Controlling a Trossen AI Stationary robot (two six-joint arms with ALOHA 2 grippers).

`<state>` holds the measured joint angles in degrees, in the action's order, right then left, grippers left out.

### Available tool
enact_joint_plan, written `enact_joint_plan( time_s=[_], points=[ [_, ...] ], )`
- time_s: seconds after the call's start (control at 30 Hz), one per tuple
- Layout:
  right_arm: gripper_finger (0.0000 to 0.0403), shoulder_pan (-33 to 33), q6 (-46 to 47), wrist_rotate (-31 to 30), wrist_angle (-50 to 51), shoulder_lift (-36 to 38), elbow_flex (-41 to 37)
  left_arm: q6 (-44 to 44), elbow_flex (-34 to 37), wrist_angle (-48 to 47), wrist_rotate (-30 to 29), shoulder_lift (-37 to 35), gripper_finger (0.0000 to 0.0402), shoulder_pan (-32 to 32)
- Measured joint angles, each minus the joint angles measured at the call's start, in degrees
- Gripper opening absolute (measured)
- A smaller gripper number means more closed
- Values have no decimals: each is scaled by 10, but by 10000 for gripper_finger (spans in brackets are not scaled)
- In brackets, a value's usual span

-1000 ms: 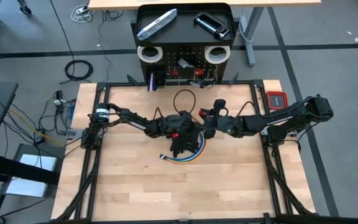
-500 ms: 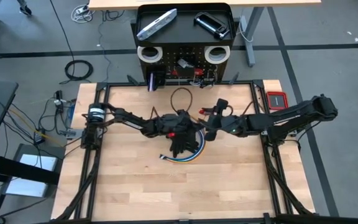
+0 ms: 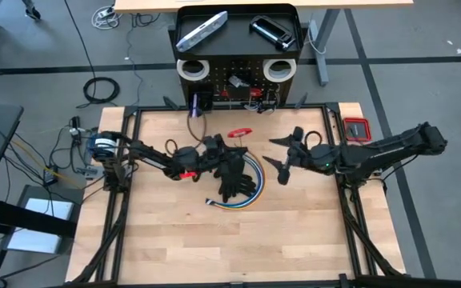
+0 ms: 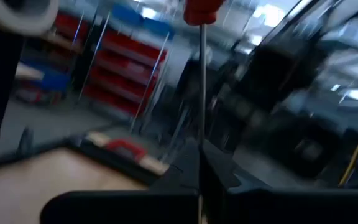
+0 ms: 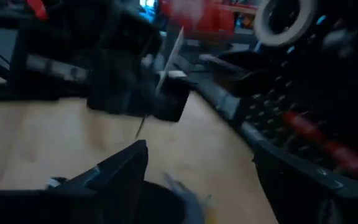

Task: Hang tools onto peg board
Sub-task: Hang the red allen wrench on the peg board

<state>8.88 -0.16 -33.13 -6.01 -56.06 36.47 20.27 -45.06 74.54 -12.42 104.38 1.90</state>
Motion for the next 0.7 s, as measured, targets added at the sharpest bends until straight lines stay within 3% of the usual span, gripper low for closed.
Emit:
enact_joint_plan(
  time_s=[0.17, 0.3, 0.47, 0.7],
  points=[
    [274, -10, 80, 73, -213, -76, -71, -8, 25, 69, -20, 0, 1, -1],
    [237, -12, 84, 48, -329, -175, -71, -12, 29, 71, -64, 0, 0, -1],
    [197, -12, -1, -10, -336, -277, 6, 0, 25, 67, -124, 0, 0, -2],
    [162, -15, -61, -152, -269, -357, 111, 14, 25, 65, -165, 0, 0, -5]
  ],
)
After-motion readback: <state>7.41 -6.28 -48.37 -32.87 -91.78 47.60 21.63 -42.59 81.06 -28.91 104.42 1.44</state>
